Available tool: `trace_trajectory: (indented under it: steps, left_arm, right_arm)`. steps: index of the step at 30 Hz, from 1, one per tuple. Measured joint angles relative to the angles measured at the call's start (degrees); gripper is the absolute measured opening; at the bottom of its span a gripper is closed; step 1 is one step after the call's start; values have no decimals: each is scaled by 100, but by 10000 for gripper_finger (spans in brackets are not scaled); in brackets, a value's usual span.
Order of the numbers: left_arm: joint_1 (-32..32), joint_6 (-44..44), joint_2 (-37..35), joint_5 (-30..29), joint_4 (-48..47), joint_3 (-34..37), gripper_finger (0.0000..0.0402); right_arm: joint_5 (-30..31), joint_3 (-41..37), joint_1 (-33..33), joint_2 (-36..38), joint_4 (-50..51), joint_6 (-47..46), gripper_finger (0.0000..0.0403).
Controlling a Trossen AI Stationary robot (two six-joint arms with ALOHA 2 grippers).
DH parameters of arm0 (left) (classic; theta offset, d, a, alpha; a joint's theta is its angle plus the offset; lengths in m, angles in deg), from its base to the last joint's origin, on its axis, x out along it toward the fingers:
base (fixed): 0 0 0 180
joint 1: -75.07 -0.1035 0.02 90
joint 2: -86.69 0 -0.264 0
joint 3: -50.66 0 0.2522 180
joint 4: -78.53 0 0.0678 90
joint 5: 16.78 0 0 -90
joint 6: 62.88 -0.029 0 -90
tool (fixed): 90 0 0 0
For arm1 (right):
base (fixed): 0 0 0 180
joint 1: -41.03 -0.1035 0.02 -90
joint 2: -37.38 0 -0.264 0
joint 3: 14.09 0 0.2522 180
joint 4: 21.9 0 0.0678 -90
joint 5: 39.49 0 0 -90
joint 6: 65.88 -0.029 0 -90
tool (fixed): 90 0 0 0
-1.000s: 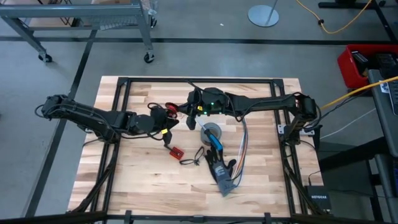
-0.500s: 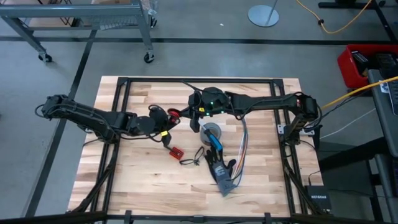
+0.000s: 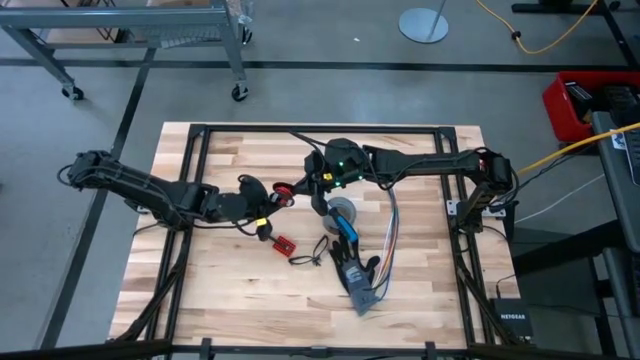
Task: Coil cords
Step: Coil the red wire around the spool
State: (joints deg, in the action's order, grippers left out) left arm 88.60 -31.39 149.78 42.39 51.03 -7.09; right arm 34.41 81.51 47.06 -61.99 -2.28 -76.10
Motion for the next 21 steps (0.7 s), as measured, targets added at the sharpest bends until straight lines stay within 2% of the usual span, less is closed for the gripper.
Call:
trace_trajectory:
  steps: [14, 17, 21]
  left_arm:
    - [43, -183, -33, 87, 18, -7, 3]
    - [43, -178, -33, 119, -6, -7, 11]
    - [36, -199, -33, 449, -28, -4, 29]
  right_arm:
    - [-955, -2, 14, 13, 171, 0, 3]
    - [-1151, -2, 12, 13, 196, 0, 3]
    - [-1396, -2, -4, 27, 232, -2, 3]
